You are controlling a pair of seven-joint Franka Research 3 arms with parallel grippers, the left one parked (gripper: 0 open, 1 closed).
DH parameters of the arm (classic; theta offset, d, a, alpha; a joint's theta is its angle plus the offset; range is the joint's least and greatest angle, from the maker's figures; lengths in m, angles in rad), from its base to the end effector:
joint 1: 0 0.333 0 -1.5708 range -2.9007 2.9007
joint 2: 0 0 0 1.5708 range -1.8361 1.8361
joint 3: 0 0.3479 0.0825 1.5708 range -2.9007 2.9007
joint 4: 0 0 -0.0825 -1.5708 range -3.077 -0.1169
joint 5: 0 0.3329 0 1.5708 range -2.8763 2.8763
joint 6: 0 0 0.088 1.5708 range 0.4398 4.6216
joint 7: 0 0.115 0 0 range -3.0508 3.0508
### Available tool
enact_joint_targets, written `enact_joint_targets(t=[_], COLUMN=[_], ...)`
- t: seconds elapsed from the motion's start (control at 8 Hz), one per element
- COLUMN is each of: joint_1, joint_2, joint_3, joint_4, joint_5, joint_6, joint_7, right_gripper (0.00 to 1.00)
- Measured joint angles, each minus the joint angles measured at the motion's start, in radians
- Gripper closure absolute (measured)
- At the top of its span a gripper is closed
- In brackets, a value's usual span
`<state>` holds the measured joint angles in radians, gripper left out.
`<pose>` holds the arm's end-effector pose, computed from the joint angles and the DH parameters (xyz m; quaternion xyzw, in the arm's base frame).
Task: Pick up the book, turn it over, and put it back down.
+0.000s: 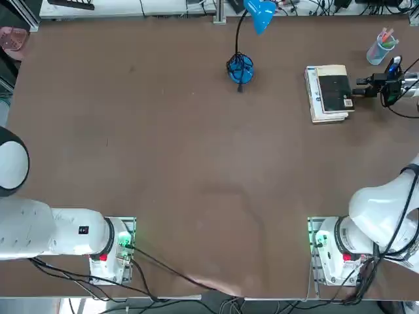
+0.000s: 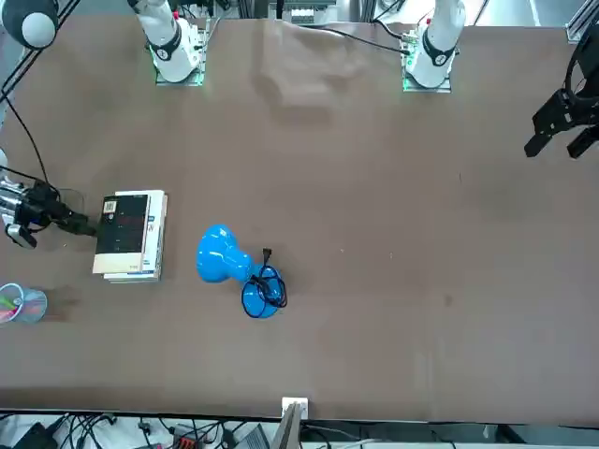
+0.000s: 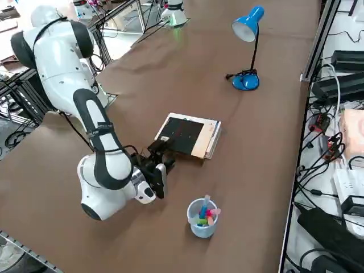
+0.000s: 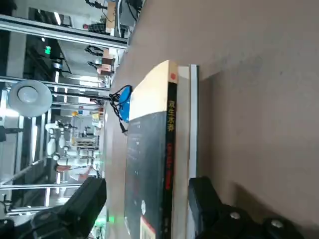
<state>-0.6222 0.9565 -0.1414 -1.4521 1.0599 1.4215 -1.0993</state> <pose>0.5305 -0.3290 0.1716 -0.8095 0.0344 -0.0925 0.5787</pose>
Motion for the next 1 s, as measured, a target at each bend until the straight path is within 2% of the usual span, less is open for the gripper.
enact_joint_targets(t=[0.38, 0.62, 1.0], joint_1=[0.0, 0.0, -0.001], joint_2=[0.02, 0.022, 0.042], joint_3=[0.005, 0.024, 0.03], joint_4=[0.001, 0.002, 0.002], joint_5=[0.017, 0.018, 0.064], joint_6=[-0.007, -0.008, -0.015], joint_7=[-0.001, 0.0, 0.002], right_gripper=[0.02, 0.04, 0.08])
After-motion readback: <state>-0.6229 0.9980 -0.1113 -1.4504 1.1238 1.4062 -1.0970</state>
